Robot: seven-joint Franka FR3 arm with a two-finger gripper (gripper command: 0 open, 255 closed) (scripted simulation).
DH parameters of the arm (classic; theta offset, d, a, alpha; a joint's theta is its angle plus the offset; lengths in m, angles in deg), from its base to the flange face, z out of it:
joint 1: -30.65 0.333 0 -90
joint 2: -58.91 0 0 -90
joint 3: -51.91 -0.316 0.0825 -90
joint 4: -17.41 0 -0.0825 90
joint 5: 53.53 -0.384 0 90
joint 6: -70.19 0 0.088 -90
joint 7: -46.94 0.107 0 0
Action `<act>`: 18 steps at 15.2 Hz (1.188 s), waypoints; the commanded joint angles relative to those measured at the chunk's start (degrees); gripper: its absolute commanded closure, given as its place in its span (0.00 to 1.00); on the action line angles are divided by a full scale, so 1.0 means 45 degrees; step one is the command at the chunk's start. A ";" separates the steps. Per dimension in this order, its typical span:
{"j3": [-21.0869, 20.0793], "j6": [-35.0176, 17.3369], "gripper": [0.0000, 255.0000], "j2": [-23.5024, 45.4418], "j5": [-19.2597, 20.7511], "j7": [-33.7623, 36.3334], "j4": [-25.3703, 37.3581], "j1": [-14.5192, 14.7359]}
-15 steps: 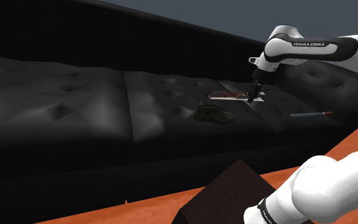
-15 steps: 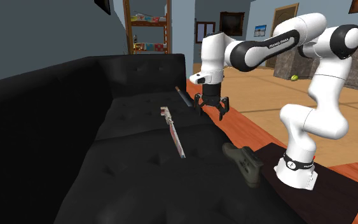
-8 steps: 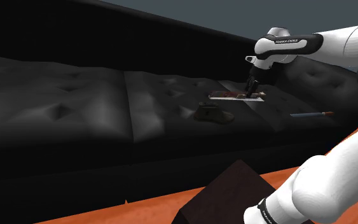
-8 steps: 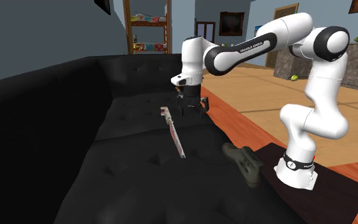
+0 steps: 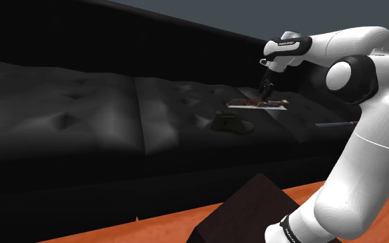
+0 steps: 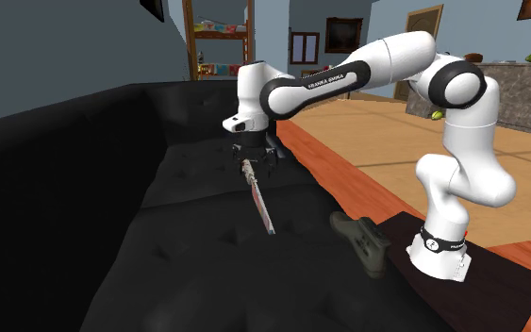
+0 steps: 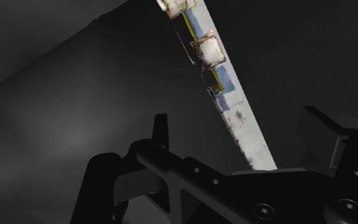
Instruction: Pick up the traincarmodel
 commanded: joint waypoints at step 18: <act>-0.0118 -0.1082 1.00 0.0492 -0.0340 -0.0345 -0.0654 -0.0139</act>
